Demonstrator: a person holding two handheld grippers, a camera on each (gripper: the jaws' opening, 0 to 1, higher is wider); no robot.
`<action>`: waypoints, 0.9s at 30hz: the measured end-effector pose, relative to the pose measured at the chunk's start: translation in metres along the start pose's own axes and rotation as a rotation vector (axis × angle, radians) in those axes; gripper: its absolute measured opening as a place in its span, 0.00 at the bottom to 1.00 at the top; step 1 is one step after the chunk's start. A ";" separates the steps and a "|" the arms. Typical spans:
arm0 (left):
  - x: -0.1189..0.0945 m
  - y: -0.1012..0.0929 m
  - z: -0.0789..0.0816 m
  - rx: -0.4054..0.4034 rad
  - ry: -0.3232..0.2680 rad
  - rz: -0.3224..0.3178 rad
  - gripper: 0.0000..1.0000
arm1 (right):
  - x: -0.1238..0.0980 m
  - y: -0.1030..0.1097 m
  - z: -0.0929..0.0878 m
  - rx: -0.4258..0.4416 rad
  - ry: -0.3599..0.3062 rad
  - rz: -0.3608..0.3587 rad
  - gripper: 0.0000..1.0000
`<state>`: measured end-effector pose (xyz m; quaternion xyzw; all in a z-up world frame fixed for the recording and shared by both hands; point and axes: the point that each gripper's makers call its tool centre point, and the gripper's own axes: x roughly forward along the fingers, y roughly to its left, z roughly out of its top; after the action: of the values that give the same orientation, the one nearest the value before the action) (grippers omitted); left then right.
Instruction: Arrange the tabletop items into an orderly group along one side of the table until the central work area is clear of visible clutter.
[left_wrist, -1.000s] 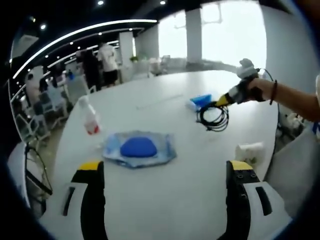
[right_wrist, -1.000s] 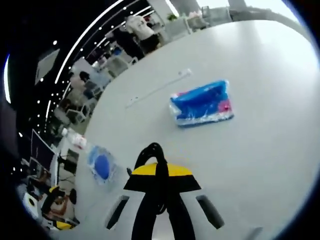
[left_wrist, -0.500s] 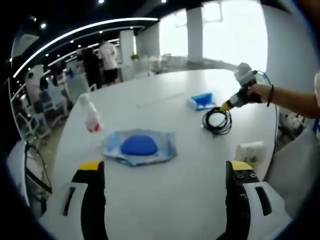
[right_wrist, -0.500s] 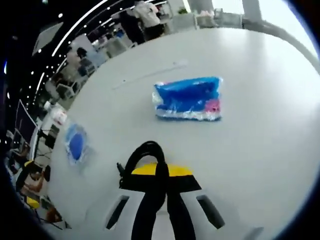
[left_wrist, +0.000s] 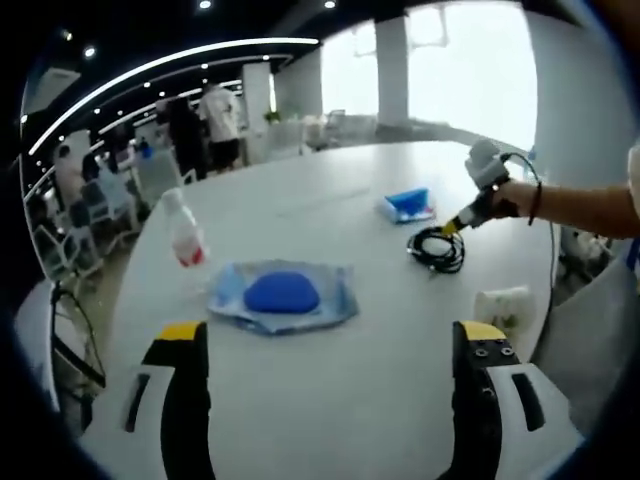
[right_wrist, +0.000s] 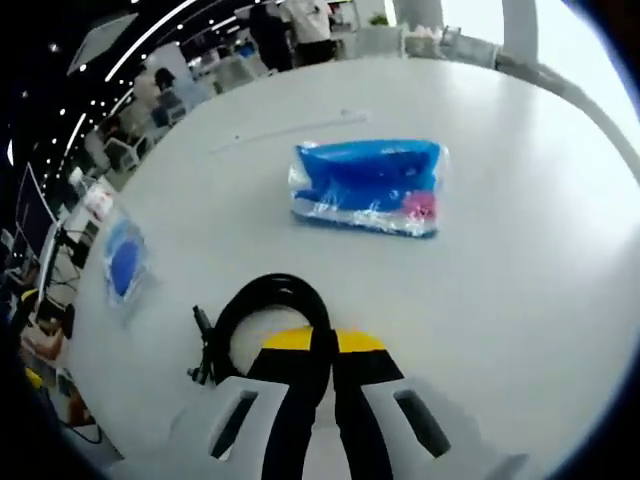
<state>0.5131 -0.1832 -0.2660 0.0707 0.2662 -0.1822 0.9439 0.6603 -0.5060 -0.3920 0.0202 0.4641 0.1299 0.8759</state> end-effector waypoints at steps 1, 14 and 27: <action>0.000 0.000 0.000 0.001 0.000 0.001 0.98 | 0.001 -0.001 -0.001 0.002 -0.001 -0.003 0.05; 0.000 0.006 -0.005 0.003 0.021 0.014 0.97 | 0.006 0.000 -0.004 -0.083 -0.015 -0.028 0.09; 0.003 0.006 -0.007 0.005 0.029 0.013 0.99 | -0.012 0.009 0.019 -0.071 -0.148 -0.042 0.56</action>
<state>0.5145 -0.1765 -0.2731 0.0773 0.2789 -0.1757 0.9409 0.6680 -0.4983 -0.3700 -0.0109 0.3937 0.1262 0.9105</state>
